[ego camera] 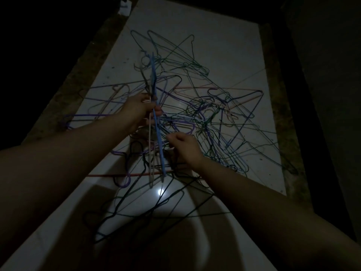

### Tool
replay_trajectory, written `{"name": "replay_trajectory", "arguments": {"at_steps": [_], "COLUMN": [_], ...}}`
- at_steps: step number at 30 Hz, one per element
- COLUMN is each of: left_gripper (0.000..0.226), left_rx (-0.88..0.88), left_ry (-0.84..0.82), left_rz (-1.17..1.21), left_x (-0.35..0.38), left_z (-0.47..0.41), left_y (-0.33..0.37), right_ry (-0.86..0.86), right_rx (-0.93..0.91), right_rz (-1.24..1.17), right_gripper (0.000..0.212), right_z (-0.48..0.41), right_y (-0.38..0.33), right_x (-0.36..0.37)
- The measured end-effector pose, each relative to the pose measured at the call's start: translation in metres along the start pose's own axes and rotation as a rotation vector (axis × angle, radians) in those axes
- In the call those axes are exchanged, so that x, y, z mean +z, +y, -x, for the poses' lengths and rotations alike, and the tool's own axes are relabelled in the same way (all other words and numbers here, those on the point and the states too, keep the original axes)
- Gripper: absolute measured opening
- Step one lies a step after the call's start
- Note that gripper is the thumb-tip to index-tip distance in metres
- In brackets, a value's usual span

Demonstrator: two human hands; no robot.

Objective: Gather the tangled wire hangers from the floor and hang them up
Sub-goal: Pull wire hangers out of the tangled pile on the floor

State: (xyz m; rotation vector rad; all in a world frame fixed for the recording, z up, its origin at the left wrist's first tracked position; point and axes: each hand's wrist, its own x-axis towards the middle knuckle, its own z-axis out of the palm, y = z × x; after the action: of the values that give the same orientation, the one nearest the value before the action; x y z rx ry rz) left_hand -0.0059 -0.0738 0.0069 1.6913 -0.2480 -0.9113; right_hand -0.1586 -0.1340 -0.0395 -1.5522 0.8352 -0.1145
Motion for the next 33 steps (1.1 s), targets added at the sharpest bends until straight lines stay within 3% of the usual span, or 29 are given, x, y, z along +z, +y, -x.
{"name": "replay_trajectory", "arguments": {"at_steps": [3,5,10,14,20,24,27,33], "left_gripper": [0.021,0.026,0.018,0.028,0.020,0.020,0.018,0.033], "left_rx": [-0.003,-0.005,0.013,0.020,0.033,0.027,0.033,0.065], "left_ry": [-0.030,-0.035,-0.039,-0.042,-0.018,-0.019,-0.020,-0.039], "left_rz": [-0.075,-0.090,-0.096,-0.078,-0.107,-0.087,-0.101,-0.124], "left_x": [0.001,0.001,0.000,0.001,-0.003,-0.006,-0.007,-0.008], "left_z": [-0.001,-0.002,-0.001,0.001,0.002,0.005,0.009,0.017], "left_y": [-0.005,-0.008,-0.010,-0.011,-0.009,-0.005,0.000,0.005], "right_ry": [0.230,0.296,0.219,0.247,0.361,0.357,0.529,0.653], "right_rx": [0.053,0.134,0.259,0.294,0.257,0.162,0.068,-0.069], "right_rz": [0.160,0.263,0.500,0.413,0.204,0.524,0.875,0.720], "right_gripper": [0.024,0.035,0.049,0.046,0.028,0.027,0.026,0.022], "right_z": [-0.018,-0.027,-0.039,-0.041,-0.039,-0.034,-0.029,-0.025], "right_y": [0.024,0.037,0.055,0.058,0.046,0.043,0.035,0.016], "right_x": [-0.025,-0.039,-0.049,-0.051,-0.052,-0.056,-0.062,-0.073]}}
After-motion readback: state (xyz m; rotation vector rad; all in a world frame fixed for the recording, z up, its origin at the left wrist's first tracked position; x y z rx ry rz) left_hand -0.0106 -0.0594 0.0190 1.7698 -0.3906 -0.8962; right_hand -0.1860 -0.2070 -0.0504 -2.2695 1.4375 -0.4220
